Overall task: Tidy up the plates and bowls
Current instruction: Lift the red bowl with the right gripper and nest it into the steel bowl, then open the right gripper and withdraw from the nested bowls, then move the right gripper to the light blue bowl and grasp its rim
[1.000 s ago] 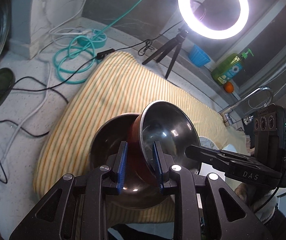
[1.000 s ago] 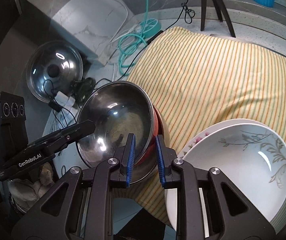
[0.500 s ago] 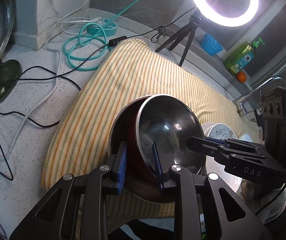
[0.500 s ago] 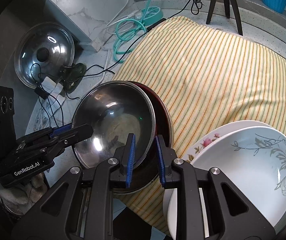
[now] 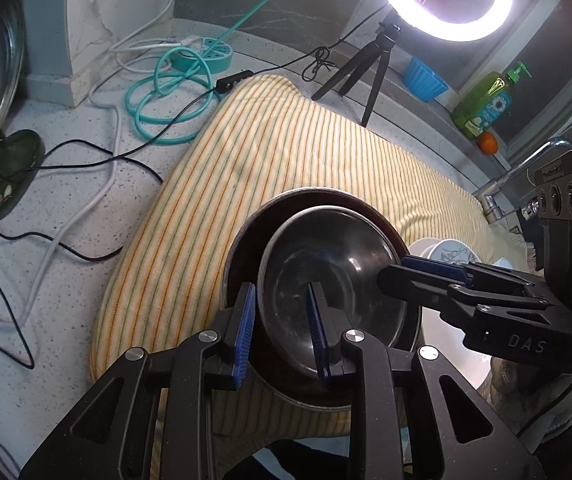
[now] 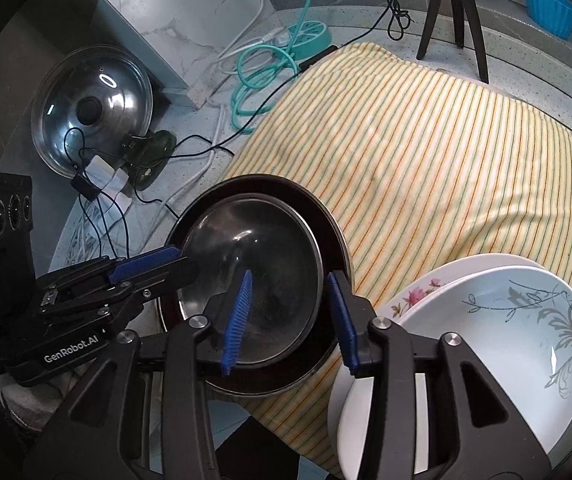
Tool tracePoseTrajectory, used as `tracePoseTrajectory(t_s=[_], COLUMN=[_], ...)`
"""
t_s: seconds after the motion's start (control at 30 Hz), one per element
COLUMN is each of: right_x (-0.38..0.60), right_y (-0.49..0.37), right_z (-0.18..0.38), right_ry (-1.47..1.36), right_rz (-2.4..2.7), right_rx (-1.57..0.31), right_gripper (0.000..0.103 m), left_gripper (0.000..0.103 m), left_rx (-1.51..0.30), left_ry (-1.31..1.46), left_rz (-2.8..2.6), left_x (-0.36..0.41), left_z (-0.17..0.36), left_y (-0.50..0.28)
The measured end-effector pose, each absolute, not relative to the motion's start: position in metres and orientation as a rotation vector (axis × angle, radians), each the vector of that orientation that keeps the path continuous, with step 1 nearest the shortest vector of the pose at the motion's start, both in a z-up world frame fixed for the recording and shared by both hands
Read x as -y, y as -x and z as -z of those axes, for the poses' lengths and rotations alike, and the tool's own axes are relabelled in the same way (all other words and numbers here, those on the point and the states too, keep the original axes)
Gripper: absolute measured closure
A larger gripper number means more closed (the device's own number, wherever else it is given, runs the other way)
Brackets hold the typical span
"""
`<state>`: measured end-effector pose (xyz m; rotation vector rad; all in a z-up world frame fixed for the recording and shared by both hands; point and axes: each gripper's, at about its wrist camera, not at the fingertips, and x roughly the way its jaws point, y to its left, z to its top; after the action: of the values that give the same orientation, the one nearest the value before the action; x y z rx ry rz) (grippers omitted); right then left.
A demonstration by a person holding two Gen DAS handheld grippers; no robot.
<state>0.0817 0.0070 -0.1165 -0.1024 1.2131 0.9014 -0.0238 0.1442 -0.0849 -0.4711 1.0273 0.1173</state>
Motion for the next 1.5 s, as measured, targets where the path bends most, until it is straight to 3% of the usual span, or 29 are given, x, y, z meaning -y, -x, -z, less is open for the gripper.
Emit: tracePoseTrajectory(t_s=[0.53, 0.63, 0.83, 0.97, 1.5], right_x=[0.024, 0.043, 0.091, 0.134, 0.297], right_y=[-0.081, -0.083, -0.087, -0.095, -0.130], right_z=[0.085, 0.076, 0.064, 0.061, 0.081], right_ry=[0.063, 0.052, 0.048, 0.022, -0.132], right_rz=[-0.911, -0.891, -0.811, -0.734, -0.430], right_rx=[-1.128, -1.100, -1.052, -1.033, -1.068], right_gripper=[0.057, 0.050, 0.048, 0.038, 0.038], left_gripper=[0.078, 0.078, 0.078, 0.072, 0.072], left_rx=[-0.964, -0.945, -0.930, -0.924, -1.001], left_ry=[0.428, 0.423, 0.424, 0.428, 0.373], left_rz=[-0.112, -0.093, -0.013, 0.049, 0.280], left_x=[-0.132, -0.121, -0.089, -0.063, 0.052], left_z=[0.059, 0.052, 0.046, 0.043, 0.060], left_y=[0.020, 0.017, 0.004, -0.008, -0.062])
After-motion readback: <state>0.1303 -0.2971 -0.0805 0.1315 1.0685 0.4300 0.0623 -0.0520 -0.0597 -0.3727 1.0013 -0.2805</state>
